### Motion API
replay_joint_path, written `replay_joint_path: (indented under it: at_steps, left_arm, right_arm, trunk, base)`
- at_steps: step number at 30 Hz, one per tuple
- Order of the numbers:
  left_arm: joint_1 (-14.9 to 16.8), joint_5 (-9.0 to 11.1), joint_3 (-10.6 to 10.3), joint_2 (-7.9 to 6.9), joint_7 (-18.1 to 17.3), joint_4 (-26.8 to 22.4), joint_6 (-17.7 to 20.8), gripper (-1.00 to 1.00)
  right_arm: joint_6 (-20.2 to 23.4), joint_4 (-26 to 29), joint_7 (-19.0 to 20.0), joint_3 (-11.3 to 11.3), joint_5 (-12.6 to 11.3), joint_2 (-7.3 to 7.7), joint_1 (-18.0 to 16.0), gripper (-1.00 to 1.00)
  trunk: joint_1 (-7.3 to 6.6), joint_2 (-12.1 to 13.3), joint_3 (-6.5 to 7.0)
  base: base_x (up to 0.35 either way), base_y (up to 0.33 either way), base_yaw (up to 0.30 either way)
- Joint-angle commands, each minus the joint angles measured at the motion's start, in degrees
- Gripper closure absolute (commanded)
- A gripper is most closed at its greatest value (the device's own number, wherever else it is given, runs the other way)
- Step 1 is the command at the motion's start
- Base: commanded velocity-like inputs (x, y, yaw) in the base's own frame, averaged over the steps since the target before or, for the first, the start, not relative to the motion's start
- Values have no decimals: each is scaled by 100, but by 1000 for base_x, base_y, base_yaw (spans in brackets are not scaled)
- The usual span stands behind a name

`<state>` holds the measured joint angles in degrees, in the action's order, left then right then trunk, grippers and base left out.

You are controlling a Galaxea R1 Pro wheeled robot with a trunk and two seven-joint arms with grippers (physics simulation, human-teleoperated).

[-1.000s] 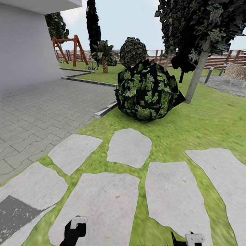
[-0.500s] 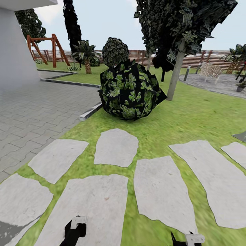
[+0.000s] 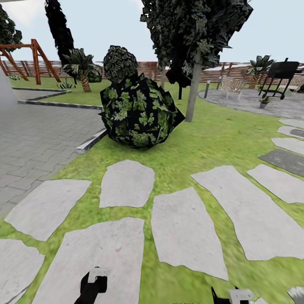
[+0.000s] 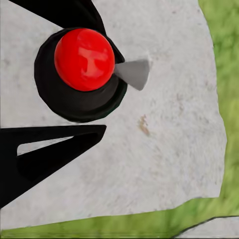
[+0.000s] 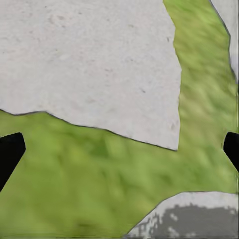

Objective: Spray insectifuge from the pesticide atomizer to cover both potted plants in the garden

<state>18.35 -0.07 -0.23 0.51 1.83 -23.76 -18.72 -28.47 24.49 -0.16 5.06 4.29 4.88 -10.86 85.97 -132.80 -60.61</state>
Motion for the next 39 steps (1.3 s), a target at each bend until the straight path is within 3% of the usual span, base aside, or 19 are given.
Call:
replay_joint_path:
  at_steps: [1, 39]
  left_arm:
    - [2, -2, -4, 2, 20, 3, -18, 100]
    - [2, -2, 1, 28, 25, 3, -24, 100]
  right_arm:
    - [-18, -12, -2, 24, 48, -4, -4, -100]
    - [-18, -1, -2, 30, 45, -13, -6, -100]
  trunk:
    - [-1, -2, -4]
    - [-1, -2, 47]
  base:
    - [0, 0, -297]
    - [0, 0, -299]
